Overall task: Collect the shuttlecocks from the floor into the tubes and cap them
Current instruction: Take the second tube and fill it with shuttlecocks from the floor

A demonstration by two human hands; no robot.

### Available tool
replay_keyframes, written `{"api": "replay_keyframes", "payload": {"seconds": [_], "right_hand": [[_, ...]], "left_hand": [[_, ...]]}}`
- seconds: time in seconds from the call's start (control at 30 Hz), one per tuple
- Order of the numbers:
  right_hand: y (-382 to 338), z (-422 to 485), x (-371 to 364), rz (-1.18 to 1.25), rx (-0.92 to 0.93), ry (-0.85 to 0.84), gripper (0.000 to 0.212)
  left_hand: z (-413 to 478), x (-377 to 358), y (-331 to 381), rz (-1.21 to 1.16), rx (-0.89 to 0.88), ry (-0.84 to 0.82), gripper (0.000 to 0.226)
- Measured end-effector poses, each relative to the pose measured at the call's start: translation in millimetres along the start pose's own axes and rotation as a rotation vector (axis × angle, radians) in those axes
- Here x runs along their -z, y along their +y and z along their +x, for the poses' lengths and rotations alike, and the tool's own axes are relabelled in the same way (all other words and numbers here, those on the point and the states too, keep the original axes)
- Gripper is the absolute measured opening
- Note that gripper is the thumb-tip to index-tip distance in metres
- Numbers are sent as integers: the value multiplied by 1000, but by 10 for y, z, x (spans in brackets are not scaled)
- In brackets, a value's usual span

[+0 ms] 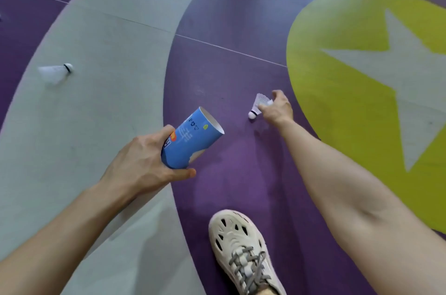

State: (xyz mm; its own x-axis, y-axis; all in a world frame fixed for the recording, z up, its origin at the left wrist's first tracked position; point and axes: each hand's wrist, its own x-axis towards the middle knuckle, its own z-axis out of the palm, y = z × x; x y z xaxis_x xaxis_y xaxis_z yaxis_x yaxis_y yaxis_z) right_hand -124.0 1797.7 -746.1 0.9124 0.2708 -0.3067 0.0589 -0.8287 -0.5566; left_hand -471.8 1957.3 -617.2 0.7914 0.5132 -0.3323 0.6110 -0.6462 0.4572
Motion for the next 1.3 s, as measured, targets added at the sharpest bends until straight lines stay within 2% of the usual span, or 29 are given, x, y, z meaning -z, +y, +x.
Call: {"api": "replay_keyframes", "payload": {"seconds": [0.1, 0.2, 0.3, 0.4, 0.5, 0.63, 0.73, 0.9, 1.03, 1.3], "right_hand": [[-51, 66, -86, 9, -57, -5, 69], [-83, 0, -188, -50, -85, 14, 36], [-197, -202, -366, -39, -6, 16, 23], [-583, -552, -535, 42, 131, -61, 16], [-1290, -985, -481, 116, 311, -116, 10], [-2410, -1662, 13, 193, 555, -114, 13], [-3176, -2283, 441, 205, 745, -182, 13], [-4072, -3460, 855, 194, 1066, -173, 9], [-4137, -4336, 636, 246, 1171, -200, 9], [-3785, -5181, -7, 177, 1334, -416, 7]], "left_hand": [[22, 139, -197, 4, 46, -16, 73], [11, 180, -380, -4, 91, -1, 67], [-3, 206, -526, -18, 139, 0, 65], [-74, 314, -712, -28, 211, 37, 67], [-251, 468, -836, -76, 262, 100, 71], [-625, 735, -847, -168, 283, 240, 72], [-1039, 947, -825, -294, 284, 372, 66], [-1910, 1062, -957, -510, 351, 603, 61], [-2588, 1055, -1278, -645, 441, 680, 62], [-3676, 836, -1572, -627, 581, 747, 61]]}}
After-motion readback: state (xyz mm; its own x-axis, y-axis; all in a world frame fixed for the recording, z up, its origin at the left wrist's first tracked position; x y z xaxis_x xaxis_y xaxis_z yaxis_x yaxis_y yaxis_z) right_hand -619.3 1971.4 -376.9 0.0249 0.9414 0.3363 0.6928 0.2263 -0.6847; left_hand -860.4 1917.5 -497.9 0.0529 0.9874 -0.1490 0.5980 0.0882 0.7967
